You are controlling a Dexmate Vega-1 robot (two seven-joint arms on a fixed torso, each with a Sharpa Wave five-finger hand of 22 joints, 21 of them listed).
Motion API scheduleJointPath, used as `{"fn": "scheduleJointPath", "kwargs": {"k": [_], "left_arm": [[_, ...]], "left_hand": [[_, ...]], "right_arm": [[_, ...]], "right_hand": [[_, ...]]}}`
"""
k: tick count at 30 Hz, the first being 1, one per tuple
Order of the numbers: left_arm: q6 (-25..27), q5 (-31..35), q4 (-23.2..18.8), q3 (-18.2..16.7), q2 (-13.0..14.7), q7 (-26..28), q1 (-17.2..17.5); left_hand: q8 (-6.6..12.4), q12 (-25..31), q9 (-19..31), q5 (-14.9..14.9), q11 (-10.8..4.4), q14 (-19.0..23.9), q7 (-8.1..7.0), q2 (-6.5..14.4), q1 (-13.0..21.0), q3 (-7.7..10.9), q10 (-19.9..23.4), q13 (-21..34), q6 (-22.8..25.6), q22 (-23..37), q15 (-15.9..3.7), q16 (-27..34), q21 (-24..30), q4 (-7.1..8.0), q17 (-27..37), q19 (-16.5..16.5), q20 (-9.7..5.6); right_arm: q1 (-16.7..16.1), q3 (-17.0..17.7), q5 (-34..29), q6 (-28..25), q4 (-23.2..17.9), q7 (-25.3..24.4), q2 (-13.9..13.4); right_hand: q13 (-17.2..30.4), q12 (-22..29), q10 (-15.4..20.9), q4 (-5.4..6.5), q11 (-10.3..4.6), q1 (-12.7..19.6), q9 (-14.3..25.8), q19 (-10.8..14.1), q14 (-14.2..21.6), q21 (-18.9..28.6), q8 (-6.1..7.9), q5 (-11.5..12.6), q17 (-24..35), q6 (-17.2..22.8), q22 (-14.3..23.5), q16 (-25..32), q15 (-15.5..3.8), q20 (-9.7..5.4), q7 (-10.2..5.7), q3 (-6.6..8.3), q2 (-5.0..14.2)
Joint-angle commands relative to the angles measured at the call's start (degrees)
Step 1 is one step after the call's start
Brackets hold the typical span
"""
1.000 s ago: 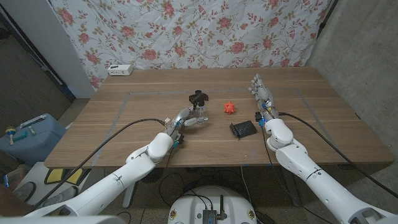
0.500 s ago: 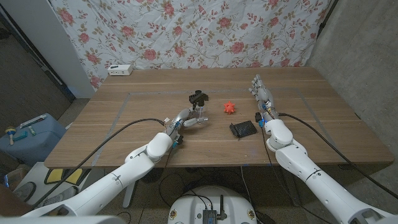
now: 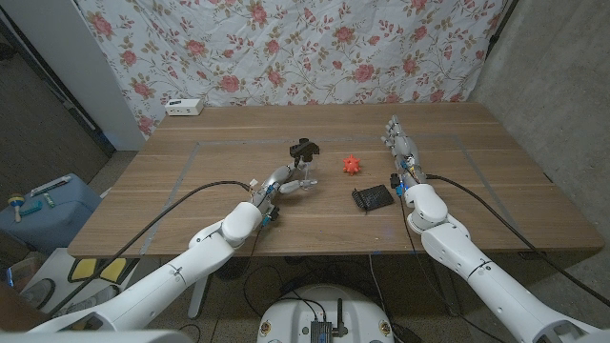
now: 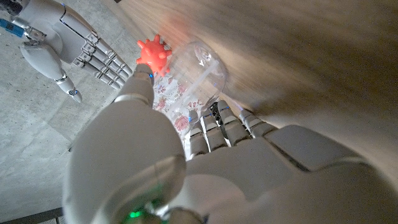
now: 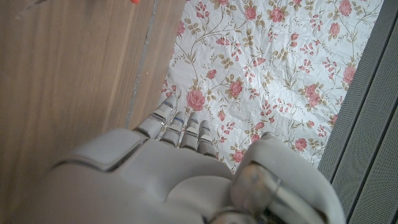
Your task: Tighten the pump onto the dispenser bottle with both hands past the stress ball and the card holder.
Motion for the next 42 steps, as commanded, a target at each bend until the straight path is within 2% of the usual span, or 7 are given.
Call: {"fn": "scheduleJointPath", "kwargs": {"k": [1,10,17,24,42], "left_arm": [[-0.35,-1.06,-0.37,-0.65,0.52,-0.63,0.17],[-1.14,-2.74,-0.68,-1.03,1.09,-2.40,0.36],[-0.30,-4.86,-2.26,-1.39,2.46,-5.42,0.34],[1.31,-6.80,-4.43,-1.96,4.40,-7.99,0.63],[1.76,-8.37,-8.51,-4.26,8.51,-9.17,2.84]], "left_hand": [[-0.22,-0.15,0.00,0.64,0.38,-1.72,0.31,-0.61,-0.31,-0.56,-1.68,-0.05,-1.61,0.04,-1.83,-0.23,-0.03,0.11,0.25,-0.84,0.93],[-0.12,-0.05,-0.02,1.33,0.95,-4.17,1.12,-1.18,-1.42,-1.57,-4.12,-0.04,-3.94,0.04,-1.01,-0.18,-0.14,0.50,0.28,-1.87,1.51],[-0.15,-0.05,-0.05,2.57,1.62,-8.54,2.04,-2.08,-3.38,-3.21,-7.73,-0.02,-7.15,0.08,0.39,-0.28,-0.28,1.20,0.34,-4.06,1.71],[-0.26,-0.03,-0.07,3.54,2.99,-12.08,3.19,-2.55,-5.16,-4.67,-10.69,-0.01,-10.19,0.12,1.32,-0.32,-0.34,1.94,0.37,-6.09,2.20],[0.09,0.28,-0.08,3.98,2.79,-13.01,3.36,-2.44,-5.96,-5.28,-11.19,-0.01,-10.51,0.13,1.46,-0.07,-0.20,2.34,0.37,-6.63,2.12]], "right_arm": [[0.02,-0.20,-0.38,-0.27,0.02,-0.37,0.16],[-0.19,-0.17,-0.48,-0.46,-0.21,-0.70,0.13],[-0.35,-0.14,-0.49,-0.58,-0.38,-0.87,0.12],[-0.41,-0.24,-0.64,-0.34,-0.20,-1.06,0.36],[-1.30,-0.56,-1.96,0.04,-0.89,-3.02,1.19]], "right_hand": [[0.10,0.26,0.23,-0.06,-0.05,-0.42,0.05,-0.08,-0.36,0.43,0.16,0.34,0.10,0.15,0.11,-0.22,-1.16,-3.54,-0.16,0.31,-0.02],[0.11,0.24,0.20,-0.10,0.04,-0.45,0.06,-0.09,-0.41,0.42,0.15,0.33,0.10,0.15,0.12,-0.23,-1.13,-3.46,-0.20,0.41,-0.04],[0.11,0.17,0.03,-0.12,0.22,-0.50,0.06,-0.23,-0.56,0.37,0.14,0.32,0.10,0.14,0.12,-0.28,-1.01,-3.31,-0.27,0.49,-0.05],[0.12,0.05,-0.32,-0.13,0.09,-0.55,0.06,-0.36,-0.85,0.34,0.13,0.31,0.11,0.14,0.13,-0.37,-0.80,-3.19,-0.35,0.57,-0.07],[0.12,-0.07,-0.87,-0.16,0.03,-0.72,0.07,-0.57,-1.40,0.32,0.01,0.27,0.13,-0.17,0.13,-0.46,-0.71,-3.08,-0.42,0.75,-0.13]]}}
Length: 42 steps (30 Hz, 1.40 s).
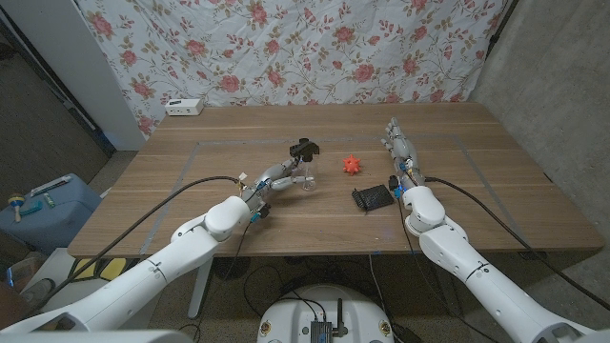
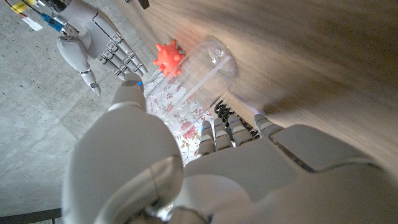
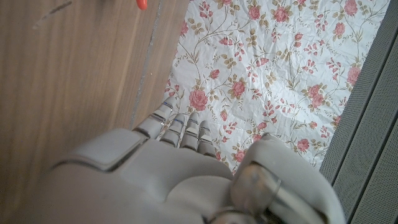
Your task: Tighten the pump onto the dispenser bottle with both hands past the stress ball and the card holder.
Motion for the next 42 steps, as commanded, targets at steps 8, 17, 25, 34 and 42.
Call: {"fn": "scheduleJointPath", "kwargs": {"k": [8,17,25,34,42], "left_arm": [[0.19,-1.62,-3.59,-2.85,3.92,-0.52,2.54],[-1.62,-2.50,-4.46,-4.72,5.26,0.01,4.52],[-2.60,-3.69,-5.47,-6.55,7.19,-0.73,6.05],[-2.14,-4.75,-6.20,-8.44,8.84,-0.55,7.55],[-3.51,-5.74,-5.46,-9.88,9.97,-1.40,8.22]], "left_hand": [[0.23,0.45,0.21,0.61,-0.19,-0.16,0.03,0.28,-0.61,-0.41,0.18,-0.03,-0.15,0.26,-0.04,0.28,0.41,0.01,0.08,-0.62,0.09],[0.39,0.63,0.20,0.86,-0.11,0.01,-0.06,0.61,-0.67,-0.50,0.33,-0.04,0.06,0.26,-0.11,0.47,0.59,0.10,0.07,-0.43,0.10],[0.43,0.79,0.20,1.09,-0.33,0.24,-0.12,0.97,-0.73,-0.58,0.53,-0.05,0.03,0.26,-0.19,0.60,0.77,0.20,0.06,-0.05,-0.01],[0.61,1.05,0.19,1.37,-0.59,0.79,-0.26,1.81,-0.71,-0.53,1.10,-0.07,0.45,0.27,-0.43,0.80,1.06,0.37,0.05,0.81,-0.51],[0.73,1.24,0.19,1.54,-0.71,1.19,-0.35,2.76,-0.63,-0.37,1.67,-0.08,0.88,0.27,-0.42,0.88,1.22,0.52,0.04,1.41,-0.68]], "right_arm": [[-1.41,-0.43,-1.47,0.90,-0.76,-1.96,1.04],[-1.67,-0.45,-1.28,1.03,-0.74,-1.60,1.05],[-1.68,-0.65,-1.70,0.77,-0.87,-2.07,1.29],[-1.71,-0.85,-2.46,0.41,-1.25,-2.91,1.53],[-1.85,-0.95,-3.22,-0.35,-2.06,-3.85,1.54]], "right_hand": [[0.13,-0.04,-0.39,0.23,-0.11,-0.31,0.06,-0.13,-0.30,0.34,0.01,0.26,0.13,0.11,0.13,-0.03,-0.67,-2.87,-0.22,0.42,-0.16],[0.13,-0.12,-0.78,0.22,-0.27,-0.42,0.06,-0.20,-0.60,0.33,-0.11,0.24,0.15,-0.29,0.13,-0.06,-0.66,-3.29,-0.11,0.53,-0.18],[0.13,-0.07,-0.80,0.24,-0.04,-0.53,0.06,-0.21,-0.69,0.34,-0.13,0.22,0.16,-0.43,0.12,-0.02,-0.65,-3.39,-0.13,0.59,-0.19],[0.13,-0.03,-0.83,0.25,0.05,-0.63,0.06,-0.16,-0.72,0.38,-0.10,0.21,0.17,-0.43,0.12,0.02,-0.67,-3.48,-0.15,0.65,-0.22],[0.14,-0.02,-0.91,0.24,-0.09,-0.69,0.06,-0.04,-0.72,0.43,-0.07,0.21,0.17,-0.42,0.11,0.06,-0.71,-3.56,-0.16,0.72,-0.22]]}}
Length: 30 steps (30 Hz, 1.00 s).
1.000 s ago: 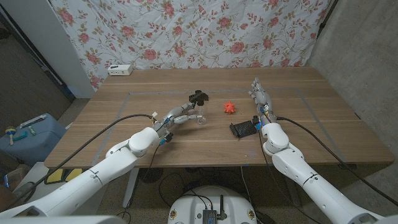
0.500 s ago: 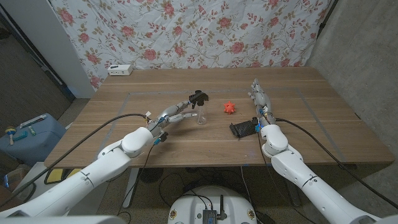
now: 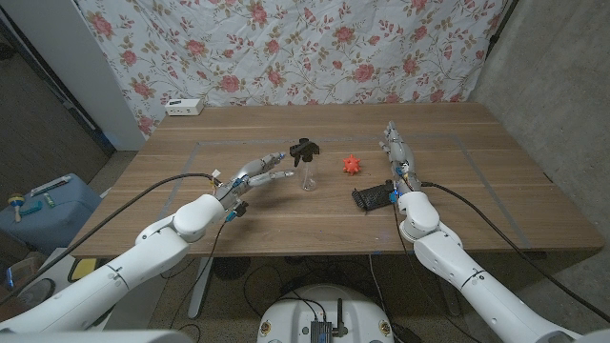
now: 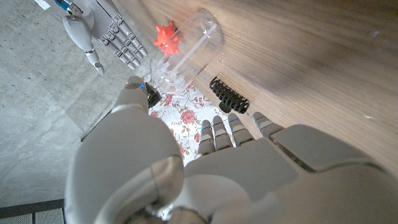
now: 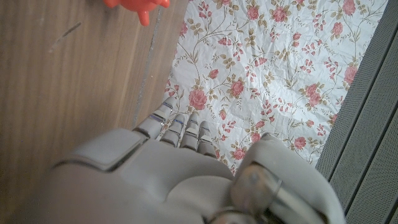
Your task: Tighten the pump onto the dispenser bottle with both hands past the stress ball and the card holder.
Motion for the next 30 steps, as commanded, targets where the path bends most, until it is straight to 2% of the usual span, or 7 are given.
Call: {"fn": "scheduleJointPath", "kwargs": {"k": [1,6,8,17,18,27,30], "left_arm": [[-1.72,-1.45,0.63,-2.19,1.75,-1.01,1.29],[-2.62,-1.94,1.94,-2.43,1.53,-1.65,0.93],[-3.72,-2.50,2.93,-2.53,1.06,-2.05,0.78],[-5.65,-3.40,4.85,-3.10,0.20,-2.15,0.73],[-6.64,-3.74,5.53,-3.15,-0.18,-2.45,0.62],[-9.36,-5.04,8.61,-3.28,-2.98,-2.41,-0.83],[-9.76,-5.12,9.26,-3.38,-3.67,-1.99,-1.24]], "left_hand": [[0.45,0.35,0.18,0.48,-0.11,0.64,-0.16,0.97,0.06,-0.11,0.62,-0.09,0.70,0.27,0.08,0.43,0.49,0.30,0.06,0.71,-0.25],[0.53,0.40,0.19,0.55,-0.04,0.78,0.04,2.37,0.15,0.26,0.86,-0.09,1.03,0.27,0.22,0.43,0.59,0.57,0.09,1.26,-0.26],[0.54,0.43,0.21,0.49,0.12,0.94,0.02,4.77,-0.15,0.83,1.03,-0.06,1.25,0.28,0.27,0.48,0.55,1.31,0.16,1.51,-0.48],[0.60,0.49,0.24,-0.25,0.17,1.09,0.20,7.97,-1.84,0.98,1.43,-0.03,1.87,0.31,0.44,0.48,0.44,2.90,0.19,1.61,-0.70],[0.57,0.48,0.26,-0.65,0.43,1.06,0.43,9.62,-2.59,1.15,1.54,-0.03,1.99,0.32,0.62,0.47,0.40,3.65,0.23,1.65,-0.51],[0.51,0.52,0.31,-2.00,1.82,1.58,1.66,14.00,-4.66,2.07,2.08,0.00,2.56,0.36,1.81,0.45,0.62,5.71,0.26,2.66,-0.43],[0.65,0.60,0.30,-2.41,1.46,1.80,1.41,14.18,-4.97,2.20,2.43,-0.01,3.11,0.36,1.52,0.40,0.69,5.85,0.13,3.03,-1.15]], "right_arm": [[-0.22,-0.18,-1.02,-1.10,-0.97,-1.23,0.12],[-0.35,-0.07,-0.72,-1.65,-1.67,-0.90,-0.26],[-0.28,0.00,-0.27,-1.71,-1.76,-0.18,-0.57],[0.20,0.18,0.32,-3.82,-2.83,0.64,-1.78],[0.29,0.19,0.36,-3.90,-2.81,0.67,-1.81],[2.12,-0.06,1.54,-3.28,-0.70,2.61,-1.37],[2.84,-0.16,1.89,-3.04,0.11,3.32,-1.24]], "right_hand": [[0.14,-0.01,-0.22,0.07,-0.08,-0.07,0.06,0.16,-0.13,0.43,-0.05,0.20,0.17,-0.09,0.11,0.06,-0.73,-3.76,0.17,0.44,0.08],[0.14,0.02,-0.20,0.06,0.06,-0.10,0.06,0.33,-0.13,0.49,-0.06,0.20,0.17,-0.13,0.11,0.08,-0.76,-3.79,0.15,0.48,0.07],[0.14,-0.06,-0.42,0.06,0.08,-0.12,0.06,0.55,-0.22,0.57,-0.06,0.20,0.17,-0.16,0.11,0.05,-0.77,-3.74,0.21,0.50,0.07],[0.15,-0.07,-0.65,0.08,0.17,-0.25,0.06,1.28,-0.51,0.79,-0.10,0.20,0.18,-0.36,0.11,0.01,-0.85,-3.51,0.19,0.58,0.06],[0.15,-0.07,-0.66,0.08,0.19,-0.26,0.07,1.30,-0.48,0.79,-0.10,0.20,0.18,-0.38,0.11,0.03,-0.83,-3.50,0.20,0.59,0.06],[0.15,0.04,-0.53,0.09,0.13,-0.37,0.07,1.49,-0.41,0.79,-0.07,0.20,0.19,-0.37,0.10,0.11,-0.88,-3.52,0.18,0.64,0.02],[0.15,0.06,-0.50,0.09,0.18,-0.39,0.07,1.58,-0.35,0.81,-0.06,0.20,0.19,-0.38,0.10,0.14,-0.89,-3.58,0.18,0.66,0.01]]}}
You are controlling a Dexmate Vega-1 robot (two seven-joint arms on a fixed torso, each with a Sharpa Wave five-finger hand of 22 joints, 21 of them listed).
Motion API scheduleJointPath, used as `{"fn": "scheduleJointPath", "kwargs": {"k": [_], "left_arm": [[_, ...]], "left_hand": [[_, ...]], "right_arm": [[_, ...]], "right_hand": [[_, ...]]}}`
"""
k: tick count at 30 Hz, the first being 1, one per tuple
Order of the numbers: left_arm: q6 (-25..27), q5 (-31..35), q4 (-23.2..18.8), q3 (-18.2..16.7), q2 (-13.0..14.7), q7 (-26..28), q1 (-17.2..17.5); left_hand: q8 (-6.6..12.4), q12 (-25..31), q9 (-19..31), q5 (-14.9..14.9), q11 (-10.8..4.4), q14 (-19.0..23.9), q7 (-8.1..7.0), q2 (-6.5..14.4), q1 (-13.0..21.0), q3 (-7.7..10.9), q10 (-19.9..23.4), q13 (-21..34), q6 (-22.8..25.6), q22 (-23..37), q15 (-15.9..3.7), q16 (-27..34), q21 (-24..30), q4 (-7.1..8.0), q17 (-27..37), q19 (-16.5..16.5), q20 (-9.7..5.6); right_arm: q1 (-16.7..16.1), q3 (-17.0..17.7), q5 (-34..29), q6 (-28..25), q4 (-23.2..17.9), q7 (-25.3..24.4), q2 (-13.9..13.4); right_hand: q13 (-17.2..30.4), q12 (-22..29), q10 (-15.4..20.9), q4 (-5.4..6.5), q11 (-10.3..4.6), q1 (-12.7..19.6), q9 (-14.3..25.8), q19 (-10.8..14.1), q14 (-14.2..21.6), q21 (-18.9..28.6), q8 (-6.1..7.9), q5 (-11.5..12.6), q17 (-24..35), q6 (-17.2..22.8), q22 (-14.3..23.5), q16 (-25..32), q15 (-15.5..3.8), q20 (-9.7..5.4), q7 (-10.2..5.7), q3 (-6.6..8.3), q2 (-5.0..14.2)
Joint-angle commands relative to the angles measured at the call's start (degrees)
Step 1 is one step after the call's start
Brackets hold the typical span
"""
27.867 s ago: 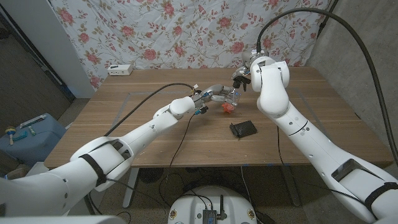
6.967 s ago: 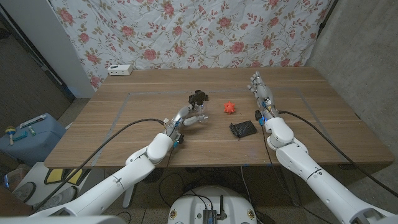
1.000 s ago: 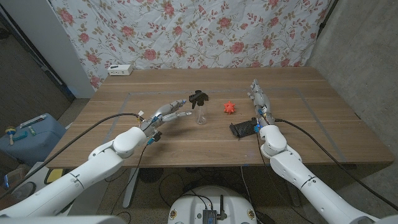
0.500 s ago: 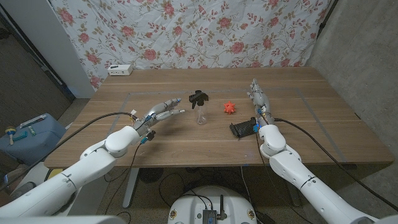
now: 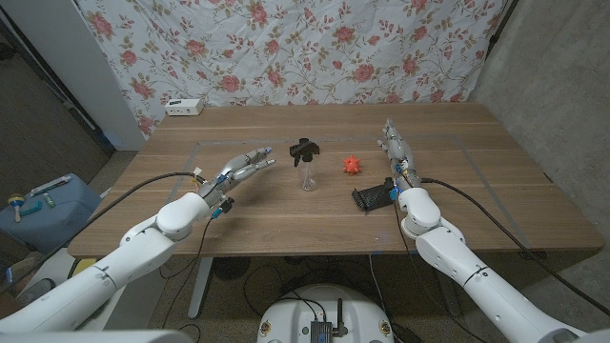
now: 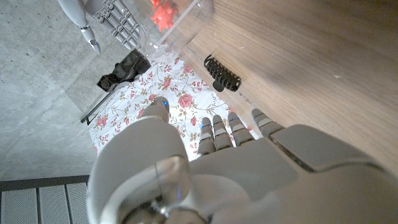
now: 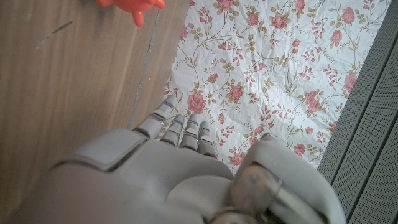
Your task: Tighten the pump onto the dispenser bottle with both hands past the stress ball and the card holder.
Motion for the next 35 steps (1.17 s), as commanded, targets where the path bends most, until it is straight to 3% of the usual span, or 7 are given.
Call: {"fn": "scheduleJointPath", "kwargs": {"k": [1,12,20,35], "left_arm": [[-3.35,-1.78,3.68,-0.48,-3.15,0.17,-1.53],[-5.05,-3.35,6.52,-1.13,-6.74,2.35,-2.57],[-9.42,-3.20,11.22,-1.34,-13.53,7.27,-5.14],[-8.03,-3.12,13.10,1.03,-17.93,8.89,-7.74]], "left_hand": [[0.28,0.65,0.15,-0.68,-0.03,0.22,-0.03,0.79,-0.24,0.17,0.55,-0.01,0.59,0.08,0.21,0.17,0.31,0.56,0.11,0.75,-0.45],[0.19,0.67,0.14,-1.42,0.21,0.85,0.23,1.24,-0.70,0.66,1.00,-0.01,0.84,0.06,0.51,0.17,0.60,0.77,0.03,2.05,-0.34],[0.29,0.88,0.12,-2.21,0.44,2.00,0.49,1.80,-0.71,1.72,2.18,-0.01,1.72,0.05,0.72,0.25,0.79,0.67,-0.02,3.51,0.01],[0.17,0.70,0.13,-2.75,1.33,2.31,1.23,2.37,-0.36,3.20,2.27,-0.01,1.95,0.07,1.43,0.13,0.65,0.51,0.02,3.96,0.54]], "right_arm": [[2.31,-0.23,1.57,0.51,2.50,2.67,0.22],[4.10,-0.47,1.86,0.79,4.67,3.19,0.78],[5.29,-0.73,2.56,0.83,6.74,3.83,1.42],[6.97,0.28,5.63,4.17,12.97,7.78,1.79]], "right_hand": [[0.15,0.06,-0.20,0.06,-0.09,-0.35,0.06,0.53,0.27,0.37,-0.06,0.21,0.07,-0.17,0.10,0.14,-0.90,-3.57,-0.02,0.32,-0.05],[0.15,0.50,1.00,-0.02,-0.33,-0.48,0.06,1.94,1.54,0.66,0.41,0.22,0.04,1.05,0.09,0.60,-1.33,-3.66,-0.05,0.49,-0.16],[0.15,0.58,1.38,-0.08,-0.29,-0.50,0.06,2.17,1.74,0.60,0.53,0.22,0.02,1.59,0.09,0.61,-1.31,-3.61,-0.32,0.60,-0.19],[0.15,0.41,1.21,-0.14,-0.27,-0.57,0.06,2.05,1.64,0.35,0.47,0.22,0.02,1.84,0.09,0.49,-1.24,-3.66,-0.30,0.79,-0.19]]}}
